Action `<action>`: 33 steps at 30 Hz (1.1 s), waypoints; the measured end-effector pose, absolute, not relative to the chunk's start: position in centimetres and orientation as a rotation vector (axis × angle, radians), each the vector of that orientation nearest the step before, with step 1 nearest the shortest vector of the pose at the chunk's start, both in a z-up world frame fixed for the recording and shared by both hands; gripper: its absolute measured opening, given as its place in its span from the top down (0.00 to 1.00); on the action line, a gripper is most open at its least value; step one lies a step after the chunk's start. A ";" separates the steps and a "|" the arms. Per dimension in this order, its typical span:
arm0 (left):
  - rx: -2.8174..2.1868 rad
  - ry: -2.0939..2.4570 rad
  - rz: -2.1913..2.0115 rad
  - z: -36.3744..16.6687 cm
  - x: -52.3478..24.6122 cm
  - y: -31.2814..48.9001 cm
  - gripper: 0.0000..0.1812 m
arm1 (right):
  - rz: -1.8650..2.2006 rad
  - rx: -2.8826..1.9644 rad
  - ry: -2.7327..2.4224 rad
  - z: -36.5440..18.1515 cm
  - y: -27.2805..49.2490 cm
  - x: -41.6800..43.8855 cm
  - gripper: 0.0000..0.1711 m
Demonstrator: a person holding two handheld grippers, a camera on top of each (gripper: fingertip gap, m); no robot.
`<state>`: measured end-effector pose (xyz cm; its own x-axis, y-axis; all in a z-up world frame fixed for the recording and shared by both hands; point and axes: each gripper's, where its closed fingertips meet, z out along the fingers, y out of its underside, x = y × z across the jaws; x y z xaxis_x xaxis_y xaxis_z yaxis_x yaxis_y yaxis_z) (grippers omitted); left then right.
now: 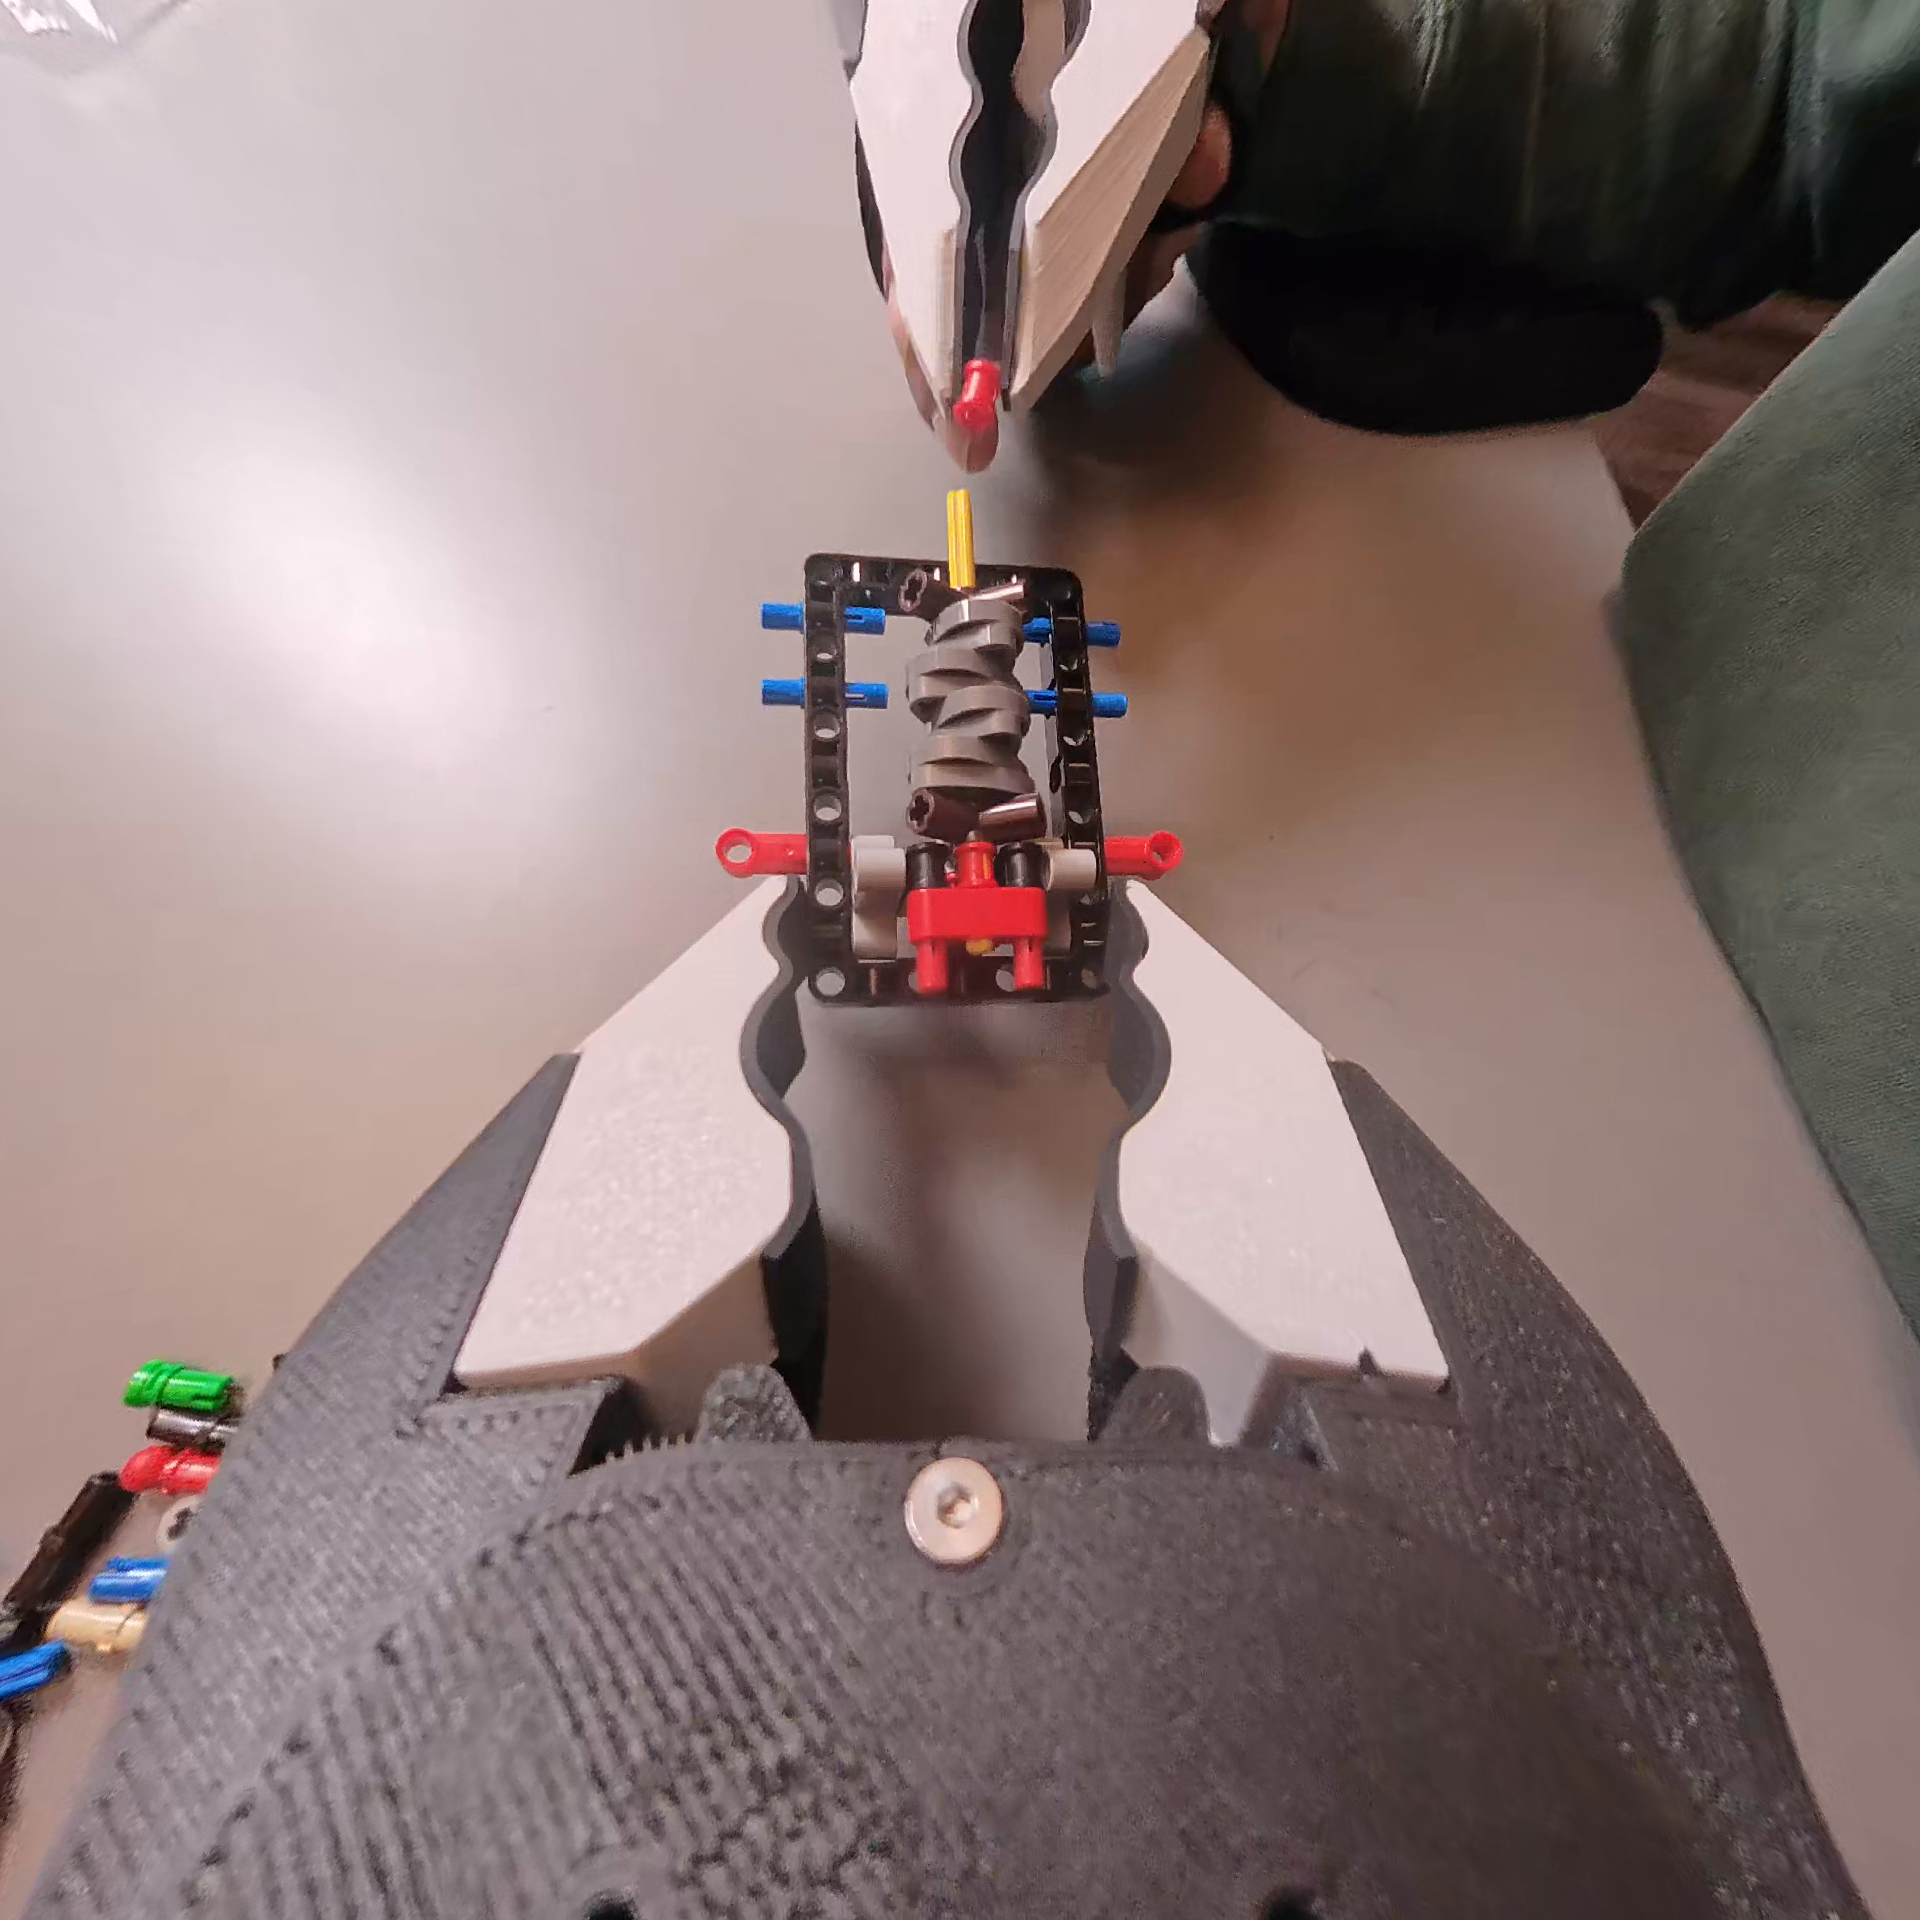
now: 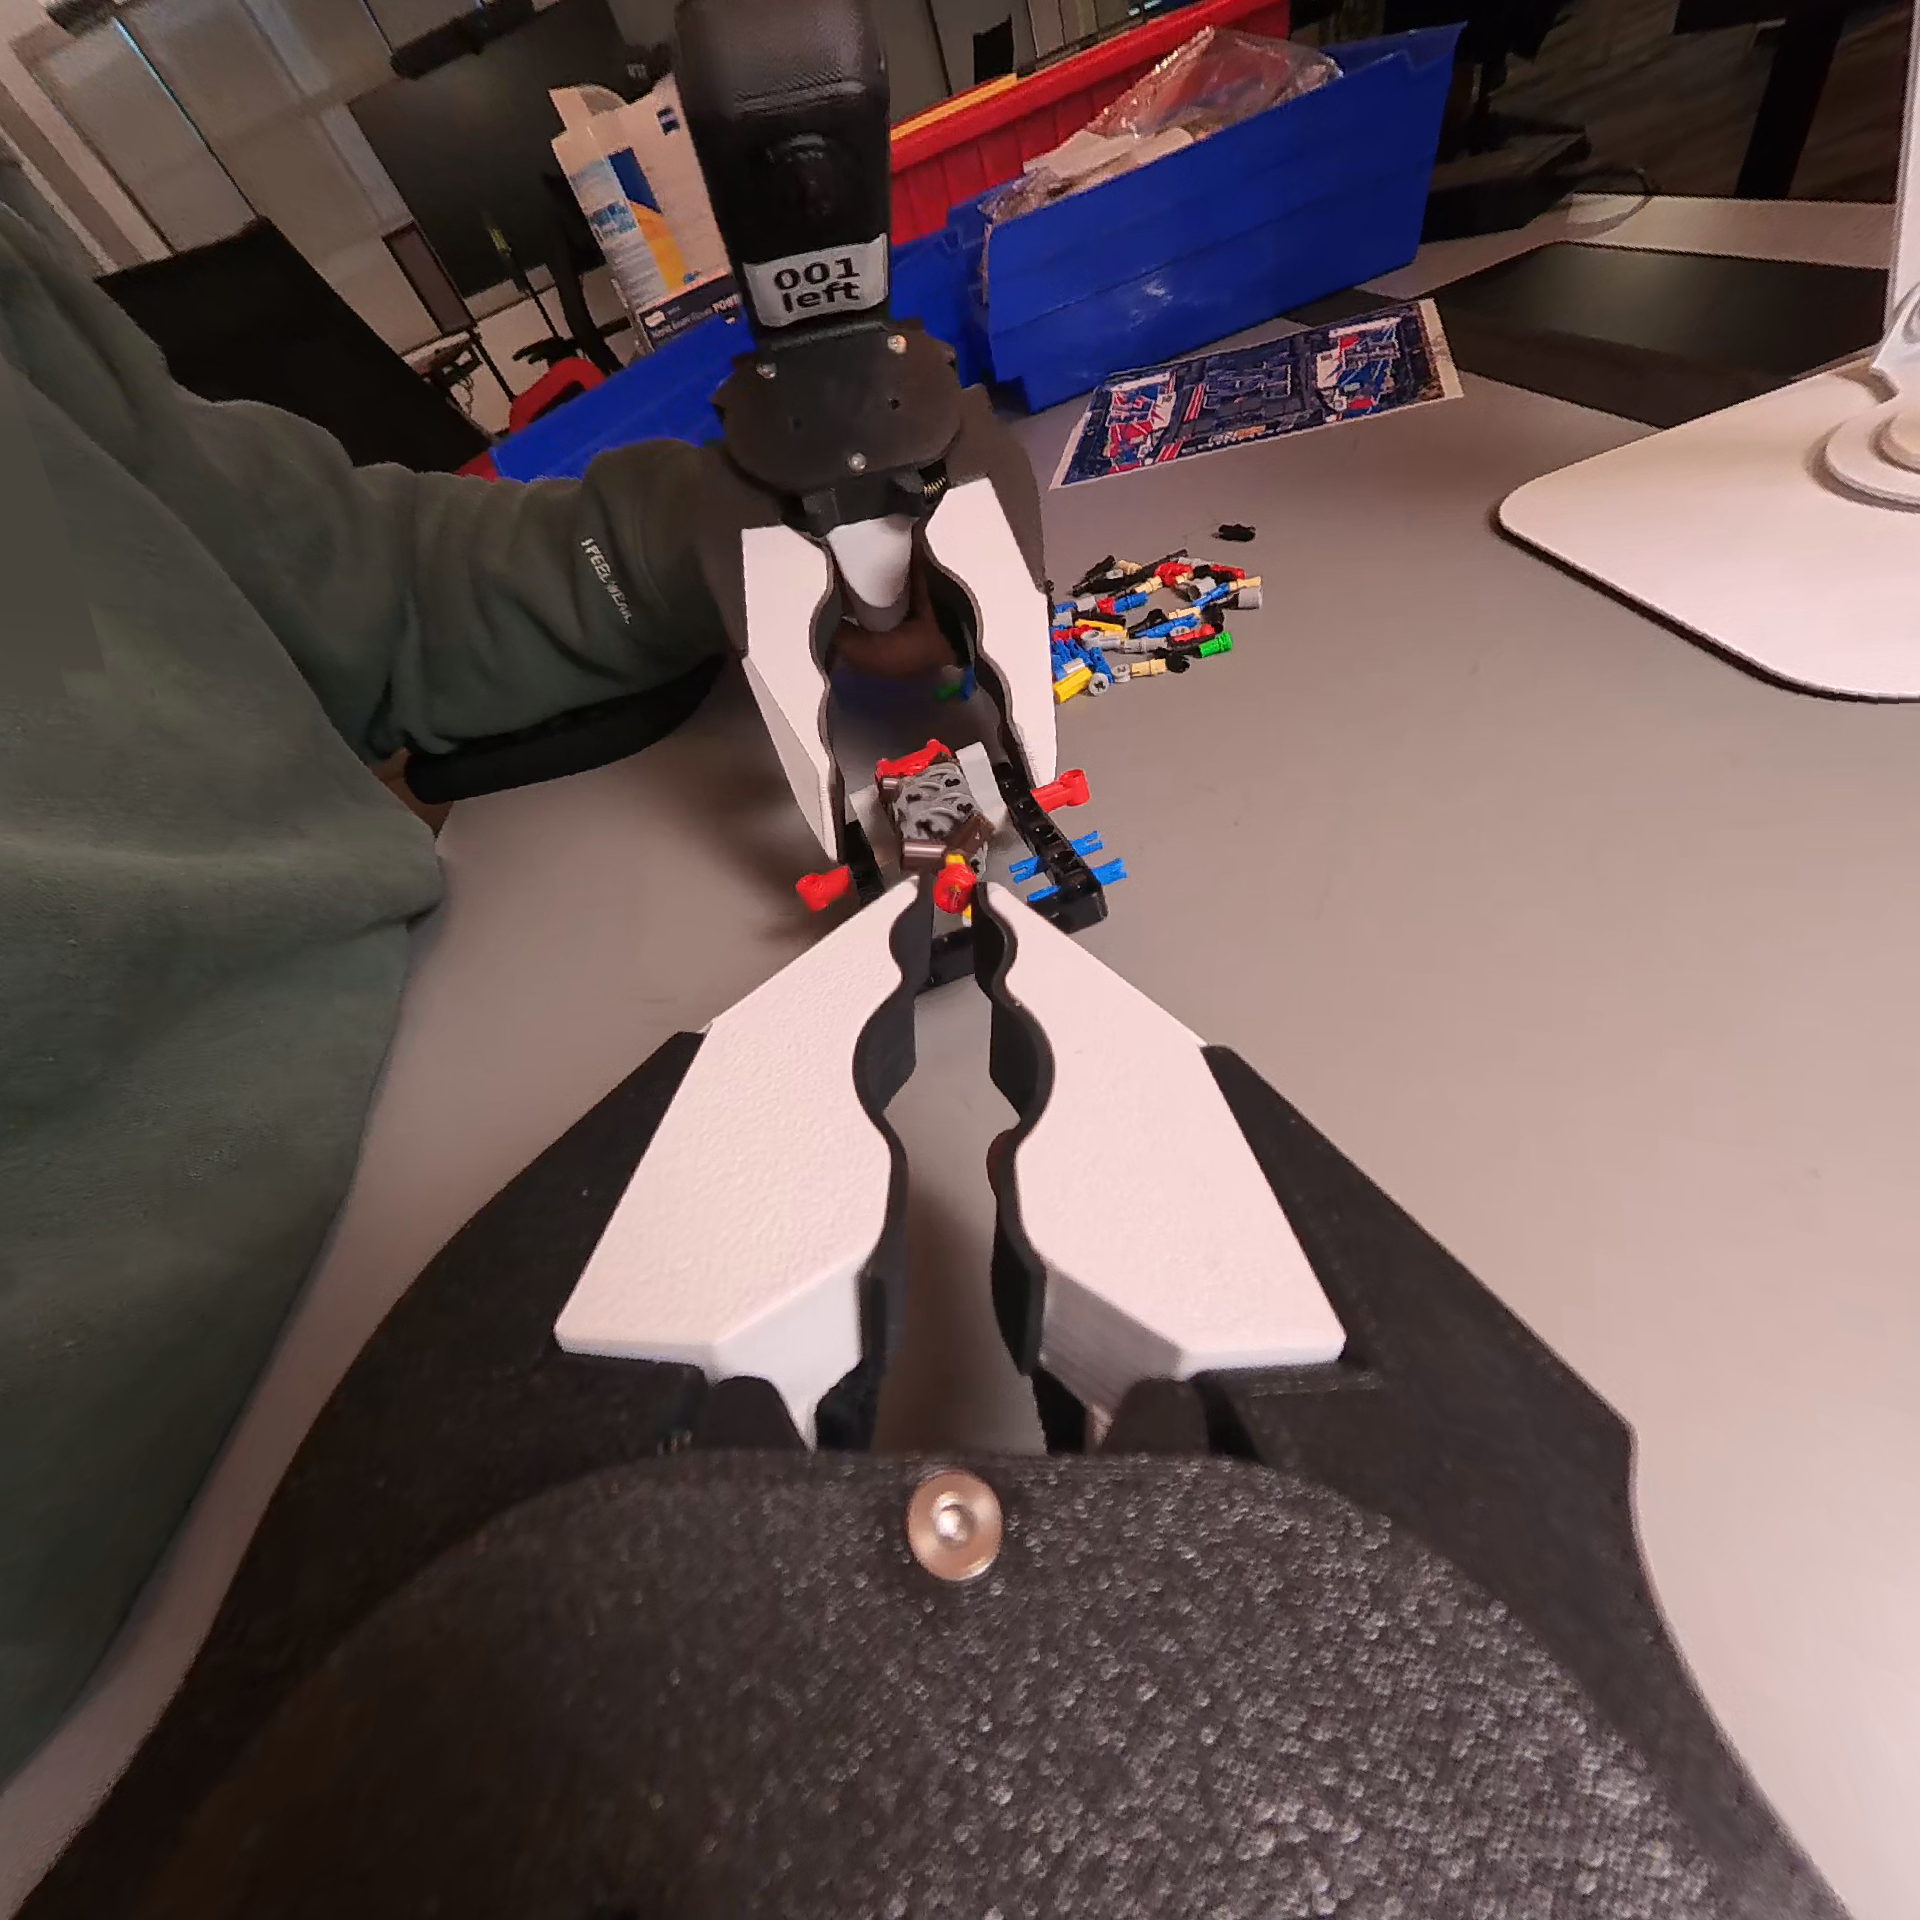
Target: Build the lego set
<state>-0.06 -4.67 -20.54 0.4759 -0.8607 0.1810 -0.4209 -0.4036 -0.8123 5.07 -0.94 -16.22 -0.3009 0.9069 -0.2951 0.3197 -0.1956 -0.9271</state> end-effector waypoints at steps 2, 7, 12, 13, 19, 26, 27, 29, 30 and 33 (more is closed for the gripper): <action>-1.989 1.053 -0.804 -20.1 0.0 -4.7 0.69 | 1.542 -1.407 -1.562 -15.8 -1.1 5.2 0.97; -1.968 1.055 -0.829 -19.7 0.4 -4.9 0.69 | 1.563 -1.357 -1.574 -15.3 -1.4 5.5 0.97; -1.956 1.063 -0.838 -19.4 0.7 -5.1 0.69 | 1.553 -1.353 -1.600 -15.7 -1.7 5.5 0.97; -1.955 1.063 -0.840 -19.3 0.7 -5.1 0.69 | 1.556 -1.350 -1.605 -15.7 -1.8 5.5 0.97; -1.938 1.079 -0.858 -19.0 0.9 -5.5 0.69 | 1.601 -1.339 -1.597 -15.5 -2.1 5.6 0.97; -1.926 1.104 -0.869 -18.8 1.2 -5.9 0.69 | 1.703 -1.337 -1.598 -15.2 -2.6 5.9 0.97; -1.923 1.108 -0.873 -18.7 1.3 -5.9 0.69 | 1.719 -1.334 -1.599 -15.1 -2.7 6.0 0.97; -1.915 1.115 -0.876 -18.5 1.4 -6.1 0.69 | 1.766 -1.330 -1.583 -14.8 -2.8 6.1 0.97; -1.907 1.115 -0.879 -18.3 1.6 -6.1 0.69 | 1.807 -1.331 -1.570 -14.6 -2.9 6.2 0.97; -1.890 1.112 -0.880 -17.7 1.8 -6.1 0.69 | 1.928 -1.330 -1.506 -13.6 -2.9 6.3 0.97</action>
